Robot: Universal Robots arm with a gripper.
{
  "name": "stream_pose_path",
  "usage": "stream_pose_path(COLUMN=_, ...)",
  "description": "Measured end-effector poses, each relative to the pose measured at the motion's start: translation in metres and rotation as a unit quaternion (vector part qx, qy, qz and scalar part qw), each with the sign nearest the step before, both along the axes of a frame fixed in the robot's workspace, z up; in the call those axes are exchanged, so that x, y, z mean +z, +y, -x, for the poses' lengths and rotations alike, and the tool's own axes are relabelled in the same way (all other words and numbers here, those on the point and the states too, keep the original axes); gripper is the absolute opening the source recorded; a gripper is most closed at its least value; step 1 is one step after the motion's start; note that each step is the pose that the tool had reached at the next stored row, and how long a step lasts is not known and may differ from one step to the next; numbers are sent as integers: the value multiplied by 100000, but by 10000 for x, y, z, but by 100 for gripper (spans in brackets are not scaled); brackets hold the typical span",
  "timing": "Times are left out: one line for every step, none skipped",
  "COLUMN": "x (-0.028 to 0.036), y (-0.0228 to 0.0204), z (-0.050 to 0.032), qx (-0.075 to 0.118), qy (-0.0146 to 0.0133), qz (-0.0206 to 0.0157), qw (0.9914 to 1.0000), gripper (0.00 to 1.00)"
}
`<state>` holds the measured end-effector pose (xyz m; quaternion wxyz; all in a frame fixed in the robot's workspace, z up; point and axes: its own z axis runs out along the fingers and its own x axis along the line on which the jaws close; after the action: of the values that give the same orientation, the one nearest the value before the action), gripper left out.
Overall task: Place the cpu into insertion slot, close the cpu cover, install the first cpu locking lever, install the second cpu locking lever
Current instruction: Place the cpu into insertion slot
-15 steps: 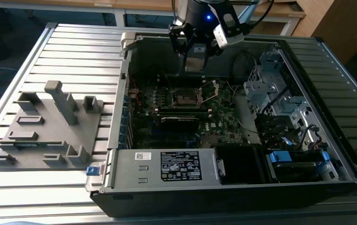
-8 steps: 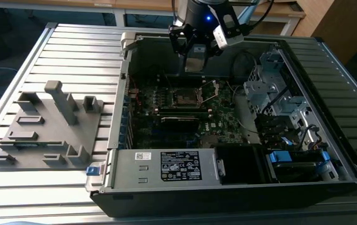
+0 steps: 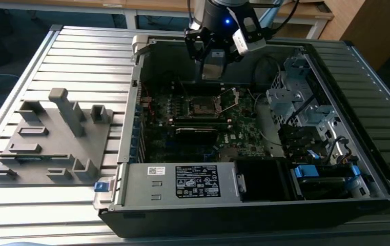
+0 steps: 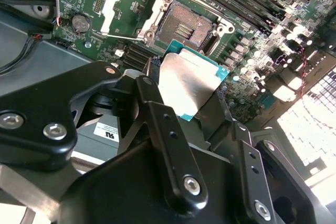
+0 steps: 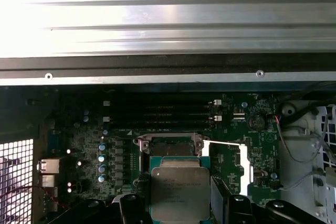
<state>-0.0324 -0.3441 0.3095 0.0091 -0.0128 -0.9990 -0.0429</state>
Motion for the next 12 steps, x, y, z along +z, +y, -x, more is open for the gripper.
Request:
stream_pose_path(x=-3, y=0, z=0, qx=0, qy=0, qz=2, qw=100000, gripper=54)
stream_pose_path(x=-6, y=0, z=0, qx=-1, qy=0, qz=2, qw=100000, gripper=54)
stream_pose_path(x=-10, y=0, z=0, qx=-2, qy=0, qz=-2, qw=100000, gripper=54)
stream_pose_path(x=-13, y=0, z=0, qx=-1, qy=1, qz=2, qw=100000, gripper=54)
stream_pose_path(x=-16, y=0, z=0, qx=0, qy=-1, qz=0, qw=100000, gripper=54)
stream_pose_path(x=-19, y=0, z=0, qx=-2, qy=0, qz=0, qw=100000, gripper=54)
stream_pose_path(x=-22, y=0, z=0, qx=-3, qy=1, qz=4, qw=100000, gripper=54)
stream_pose_path(x=-25, y=0, z=0, qx=-1, qy=3, qz=5, qw=100000, gripper=54)
stream_pose_path(x=-27, y=0, z=0, qx=0, qy=3, qz=4, qw=100000, gripper=54)
stream_pose_path(x=-30, y=0, z=0, qx=-1, qy=2, qz=2, qw=100000, gripper=54)
stream_pose_path(x=-32, y=0, z=0, qx=-3, qy=3, qz=6, qw=100000, gripper=54)
stream_pose_path(x=-34, y=0, z=0, qx=-2, qy=1, qz=5, qw=100000, gripper=54)
